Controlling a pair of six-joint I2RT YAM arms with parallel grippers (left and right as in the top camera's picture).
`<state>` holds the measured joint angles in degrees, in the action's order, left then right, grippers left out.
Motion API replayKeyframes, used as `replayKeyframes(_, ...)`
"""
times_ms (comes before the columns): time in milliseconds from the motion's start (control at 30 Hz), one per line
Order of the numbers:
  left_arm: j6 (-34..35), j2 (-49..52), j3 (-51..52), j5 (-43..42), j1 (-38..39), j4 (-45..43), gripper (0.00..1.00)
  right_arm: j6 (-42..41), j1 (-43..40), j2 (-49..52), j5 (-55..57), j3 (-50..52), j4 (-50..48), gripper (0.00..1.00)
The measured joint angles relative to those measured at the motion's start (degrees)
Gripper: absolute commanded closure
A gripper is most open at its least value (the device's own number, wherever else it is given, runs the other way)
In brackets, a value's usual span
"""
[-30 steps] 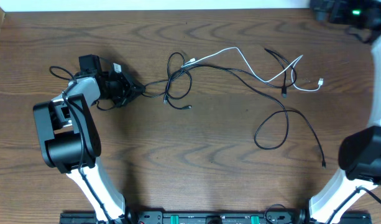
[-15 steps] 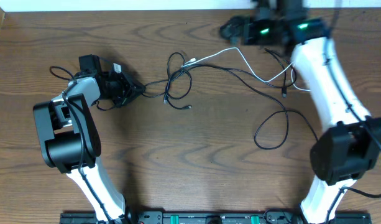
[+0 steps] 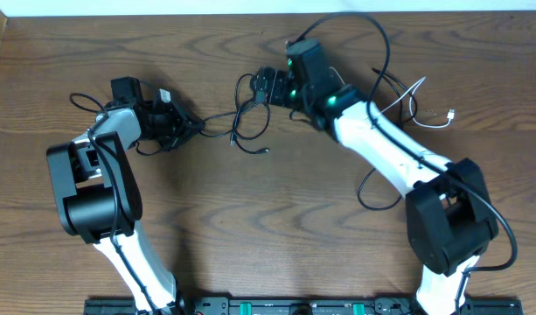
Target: Untangle cables
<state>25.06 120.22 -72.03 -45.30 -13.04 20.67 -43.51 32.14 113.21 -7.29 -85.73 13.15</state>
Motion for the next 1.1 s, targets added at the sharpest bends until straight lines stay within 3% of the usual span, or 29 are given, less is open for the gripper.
replayKeyframes(667, 0.8, 0.0, 0.0, -1.1, 0.0, 0.0, 0.79, -5.7, 0.8, 4.6, 10.6, 4.8, -17.9, 0.02)
replayKeyframes(967, 0.8, 0.0, 0.0, -1.1, 0.0, 0.0, 0.78, -6.0, 0.8, 14.6, 11.1, 4.9, -30.8, 0.22)
replayKeyframes(1100, 0.8, 0.0, 0.0, -1.1, 0.0, 0.0, 0.79, -5.7, 0.8, 17.5, 11.0, 5.0, -34.7, 0.45)
